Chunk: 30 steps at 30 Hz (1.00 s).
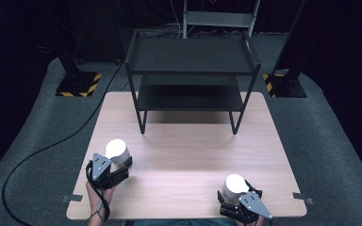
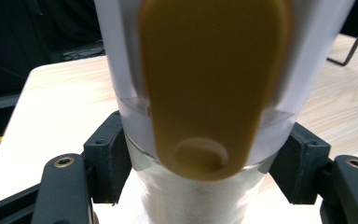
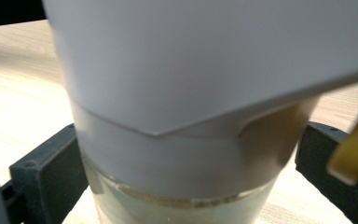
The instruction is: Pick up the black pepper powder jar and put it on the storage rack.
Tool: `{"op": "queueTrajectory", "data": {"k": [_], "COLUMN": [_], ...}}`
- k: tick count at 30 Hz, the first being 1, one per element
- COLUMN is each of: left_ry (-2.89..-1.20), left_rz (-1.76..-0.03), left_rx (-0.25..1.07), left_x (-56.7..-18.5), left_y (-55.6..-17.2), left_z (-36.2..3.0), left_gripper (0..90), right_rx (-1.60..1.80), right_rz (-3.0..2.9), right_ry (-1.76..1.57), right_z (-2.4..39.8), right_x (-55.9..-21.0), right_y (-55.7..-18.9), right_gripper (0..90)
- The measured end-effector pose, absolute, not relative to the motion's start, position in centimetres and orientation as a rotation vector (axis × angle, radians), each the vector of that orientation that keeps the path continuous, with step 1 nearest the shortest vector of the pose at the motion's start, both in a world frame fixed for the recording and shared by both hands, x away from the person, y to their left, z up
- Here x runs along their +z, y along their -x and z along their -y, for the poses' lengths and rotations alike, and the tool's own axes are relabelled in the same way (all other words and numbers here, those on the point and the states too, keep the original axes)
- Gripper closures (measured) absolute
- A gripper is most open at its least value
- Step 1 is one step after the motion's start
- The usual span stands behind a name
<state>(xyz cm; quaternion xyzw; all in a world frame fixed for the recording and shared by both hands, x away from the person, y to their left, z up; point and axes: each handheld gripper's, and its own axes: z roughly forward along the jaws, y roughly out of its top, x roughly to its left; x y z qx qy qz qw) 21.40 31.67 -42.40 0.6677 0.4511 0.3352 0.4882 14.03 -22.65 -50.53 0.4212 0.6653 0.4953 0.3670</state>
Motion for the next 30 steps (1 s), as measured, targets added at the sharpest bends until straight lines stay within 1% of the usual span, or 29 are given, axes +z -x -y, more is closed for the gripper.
{"op": "queueTrajectory", "data": {"k": [12,30], "left_ry": [-1.66,-1.664], "left_rz": [-1.034,-0.957], "left_rx": [0.826,0.825], "left_x": [-41.0,-38.8], "left_y": [-22.8,-25.1], "left_z": [-30.7,-29.5], "left_gripper": [30.0,30.1], "right_rx": [1.275,1.275], "right_rz": [-1.713,-1.714], "right_ry": [-1.084,-1.086], "right_z": [22.7,22.8], "right_x": [-50.5,-50.5], "right_y": [-14.1,-14.1], "right_gripper": [0.0,0.0]}}
